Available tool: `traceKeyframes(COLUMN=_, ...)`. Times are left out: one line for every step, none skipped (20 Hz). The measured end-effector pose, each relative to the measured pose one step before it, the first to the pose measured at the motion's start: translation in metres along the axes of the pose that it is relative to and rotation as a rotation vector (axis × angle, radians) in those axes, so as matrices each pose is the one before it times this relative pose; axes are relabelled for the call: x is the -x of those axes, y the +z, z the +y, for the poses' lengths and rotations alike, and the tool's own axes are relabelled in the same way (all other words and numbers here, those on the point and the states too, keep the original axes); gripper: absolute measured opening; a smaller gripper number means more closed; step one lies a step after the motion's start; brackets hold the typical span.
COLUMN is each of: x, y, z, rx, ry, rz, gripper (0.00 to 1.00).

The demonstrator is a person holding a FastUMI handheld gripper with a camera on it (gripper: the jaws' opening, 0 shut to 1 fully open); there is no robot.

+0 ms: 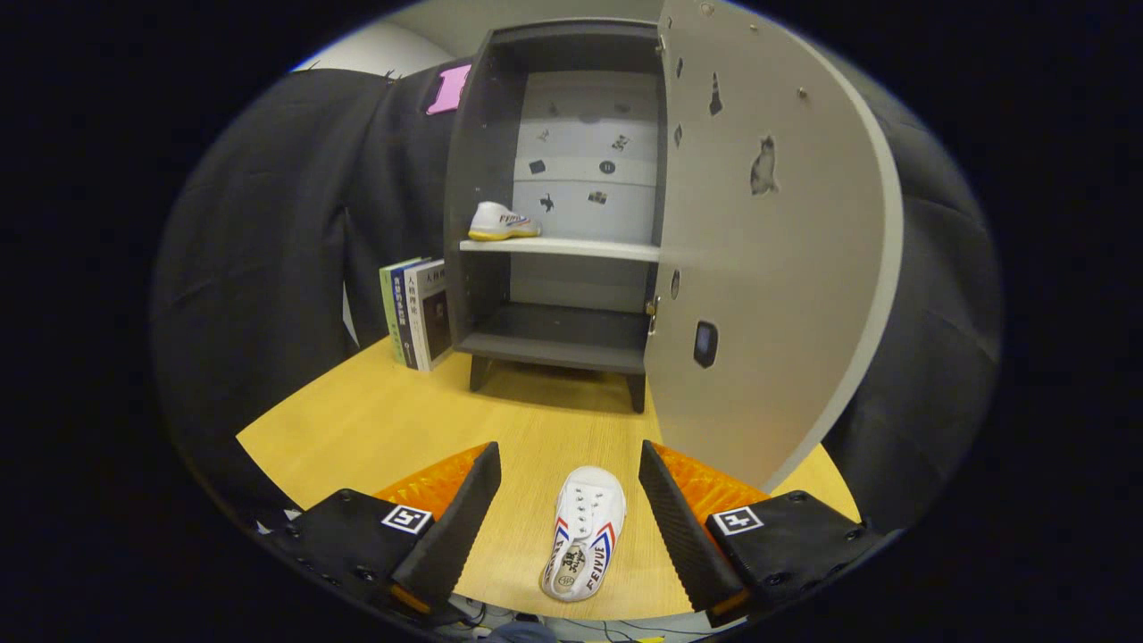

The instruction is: Open the shoe cabinet door, grab the shoes and put them into the shoe cabinet, then close the shoe cabinet door.

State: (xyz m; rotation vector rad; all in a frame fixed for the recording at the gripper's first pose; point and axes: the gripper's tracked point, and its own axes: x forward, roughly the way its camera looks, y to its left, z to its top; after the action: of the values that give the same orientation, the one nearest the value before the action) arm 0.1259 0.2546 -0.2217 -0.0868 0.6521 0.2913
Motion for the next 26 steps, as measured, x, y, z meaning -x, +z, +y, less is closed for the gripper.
traceKeyframes(x=-0.00964, y=-0.01092, z=0.00052, rx=-0.00102, ry=0.00379, rz=0.02846, gripper=0.98)
traceKeyframes(x=-0.01039, y=-0.01115, z=0.00145, rx=-0.00188, ry=0.00476, rz=0.03065, gripper=0.98)
traceKeyframes(x=-0.0088, y=-0.01088, z=0.00117, rx=-0.00222, ry=0.00658, rz=0.03114, gripper=0.98)
traceKeyframes(x=-0.0099, y=-0.00933, z=0.0008, rx=0.00179, ry=0.00713, rz=0.02896, gripper=0.98)
traceKeyframes(x=-0.00906, y=-0.00866, z=-0.00007, rx=0.00535, ry=0.00322, rz=0.02609, gripper=0.98)
traceKeyframes(x=-0.00987, y=-0.00796, z=-0.00073, rx=0.00615, ry=-0.00073, rz=0.02712, gripper=0.98)
traceKeyframes(x=-0.00737, y=-0.00725, z=-0.00048, rx=0.0018, ry=0.00282, rz=0.02682, gripper=0.98)
traceKeyframes(x=-0.00748, y=-0.00652, z=0.00158, rx=-0.00243, ry=0.00656, rz=0.02409, gripper=0.98)
traceKeyframes(x=-0.00705, y=-0.00488, z=0.00087, rx=-0.0022, ry=0.00652, rz=0.02143, gripper=0.98)
traceKeyframes(x=-0.00364, y=-0.00474, z=0.00132, rx=-0.00075, ry=0.01016, rz=0.02047, gripper=0.98)
traceKeyframes(x=-0.00676, y=-0.00504, z=0.00022, rx=-0.00112, ry=0.00436, rz=0.01763, gripper=0.98)
traceKeyframes(x=-0.0069, y=-0.00433, z=0.00006, rx=0.001, ry=0.00137, rz=0.01773, gripper=0.98)
traceKeyframes(x=-0.00524, y=-0.00505, z=-0.00033, rx=0.00102, ry=0.00171, rz=0.02185, gripper=0.98)
traceKeyframes(x=-0.0058, y=-0.0053, z=0.00064, rx=-0.00341, ry=0.00317, rz=0.02308, gripper=0.98)
traceKeyframes(x=-0.003, y=-0.00564, z=0.00106, rx=-0.00755, ry=0.00587, rz=0.02514, gripper=0.98)
traceKeyframes(x=-0.00353, y=-0.00537, z=0.00107, rx=-0.00601, ry=0.00404, rz=0.02218, gripper=0.96)
traceKeyframes(x=-0.00377, y=-0.00492, z=0.00075, rx=-0.00461, ry=0.00418, rz=0.02065, gripper=0.94)
traceKeyframes(x=-0.00485, y=-0.00544, z=0.00095, rx=-0.00128, ry=0.00093, rz=0.02369, gripper=0.92)
traceKeyframes(x=-0.00437, y=-0.00661, z=-0.00097, rx=-0.00098, ry=-0.00277, rz=0.02618, gripper=0.92)
traceKeyframes(x=-0.00413, y=-0.00247, z=0.00076, rx=0.00315, ry=-0.00731, rz=0.01441, gripper=0.92)
traceKeyframes(x=-0.00191, y=0.00086, z=-0.00155, rx=0.00952, ry=-0.01351, rz=0.00611, gripper=0.9)
traceKeyframes(x=-0.00102, y=0.00044, z=-0.00519, rx=0.01536, ry=-0.02156, rz=-0.00173, gripper=0.87)
traceKeyframes(x=-0.00274, y=-0.00321, z=-0.00221, rx=0.0135, ry=-0.01319, rz=0.01092, gripper=0.84)
traceKeyframes(x=-0.00188, y=-0.00016, z=-0.00291, rx=0.01515, ry=-0.02755, rz=0.0032, gripper=0.68)
traceKeyframes(x=0.00041, y=0.00183, z=-0.00118, rx=0.01619, ry=-0.01052, rz=-0.00487, gripper=0.61)
traceKeyframes(x=-0.00251, y=-0.00341, z=0.00031, rx=0.02838, ry=-0.0131, rz=0.00576, gripper=0.54)
